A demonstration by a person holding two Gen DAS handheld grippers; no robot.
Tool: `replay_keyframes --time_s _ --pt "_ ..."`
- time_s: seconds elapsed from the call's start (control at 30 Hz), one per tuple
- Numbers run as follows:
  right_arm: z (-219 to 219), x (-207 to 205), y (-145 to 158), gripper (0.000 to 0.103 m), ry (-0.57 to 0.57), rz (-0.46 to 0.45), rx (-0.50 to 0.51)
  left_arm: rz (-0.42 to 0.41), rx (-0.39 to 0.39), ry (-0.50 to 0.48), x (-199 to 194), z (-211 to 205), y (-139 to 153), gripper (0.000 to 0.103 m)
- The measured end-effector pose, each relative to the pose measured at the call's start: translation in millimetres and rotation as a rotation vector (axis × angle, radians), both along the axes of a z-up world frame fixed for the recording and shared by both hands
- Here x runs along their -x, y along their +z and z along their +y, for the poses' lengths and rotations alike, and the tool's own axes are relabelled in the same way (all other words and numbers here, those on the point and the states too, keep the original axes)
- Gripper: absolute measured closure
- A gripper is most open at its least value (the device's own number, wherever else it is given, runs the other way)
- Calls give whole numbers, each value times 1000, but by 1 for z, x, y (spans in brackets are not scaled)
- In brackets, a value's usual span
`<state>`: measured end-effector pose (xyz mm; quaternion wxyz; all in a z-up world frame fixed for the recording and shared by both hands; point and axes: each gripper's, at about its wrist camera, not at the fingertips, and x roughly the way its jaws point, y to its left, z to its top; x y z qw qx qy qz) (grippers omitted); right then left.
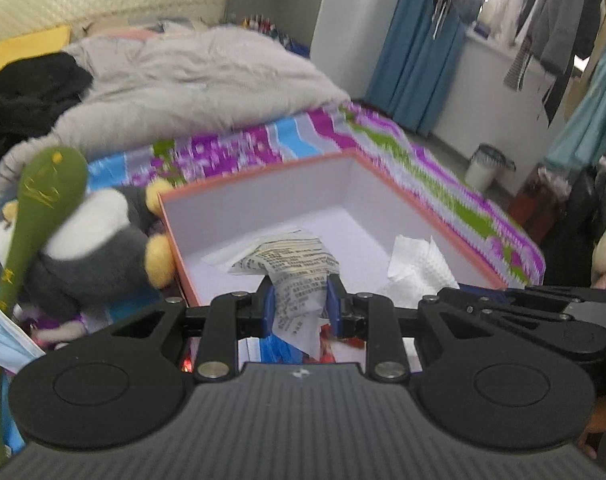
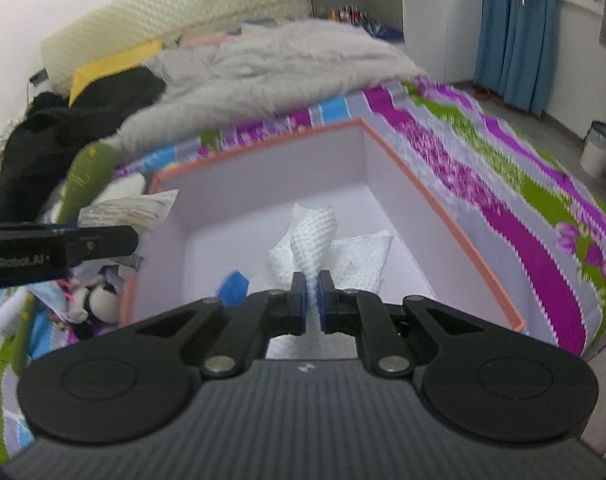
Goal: Organize soft objects
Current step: 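Carry the clear bag and white tissue over the pink box with both tools, then open both tools to drop the bag and tissue, then withdraw from the box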
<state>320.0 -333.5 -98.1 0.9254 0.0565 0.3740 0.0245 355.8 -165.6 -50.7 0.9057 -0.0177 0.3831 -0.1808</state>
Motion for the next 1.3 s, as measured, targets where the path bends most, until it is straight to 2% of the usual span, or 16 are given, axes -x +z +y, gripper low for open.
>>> replay_keyframes --time_s 0.17,0.43,0.7,0.77,0.83,0.87,0.93,1.1,1.3 --pt "-18 -8 -17 93 9 26 -19 22 -18 3 -3 -12 -20 73" --pt "-30 -9 -23 92 -4 47 32 57 33 -10 -3 -27 -39 73" --pt "-43 -12 -49 91 -38 135 25 126 37 -48 -1 -46 -64 72" --pt "-43 -10 -52 89 -33 131 28 154 39 -41 -1 -47 -71 65" --pt "-41 -9 -52 78 -14 132 27 169 40 -47 -2 -47 -76 44" --pt "-38 -9 -51 74 -8 132 28 165 41 -50 -1 -47 -77 44" --pt "-34 -8 -47 56 -9 125 36 143 42 -49 3 -44 -75 44" --pt "-28 -1 -27 54 1 67 1 87 53 -24 13 -29 -52 44" --pt "-8 21 17 54 52 -65 -20 -26 57 13 42 1 -7 44"
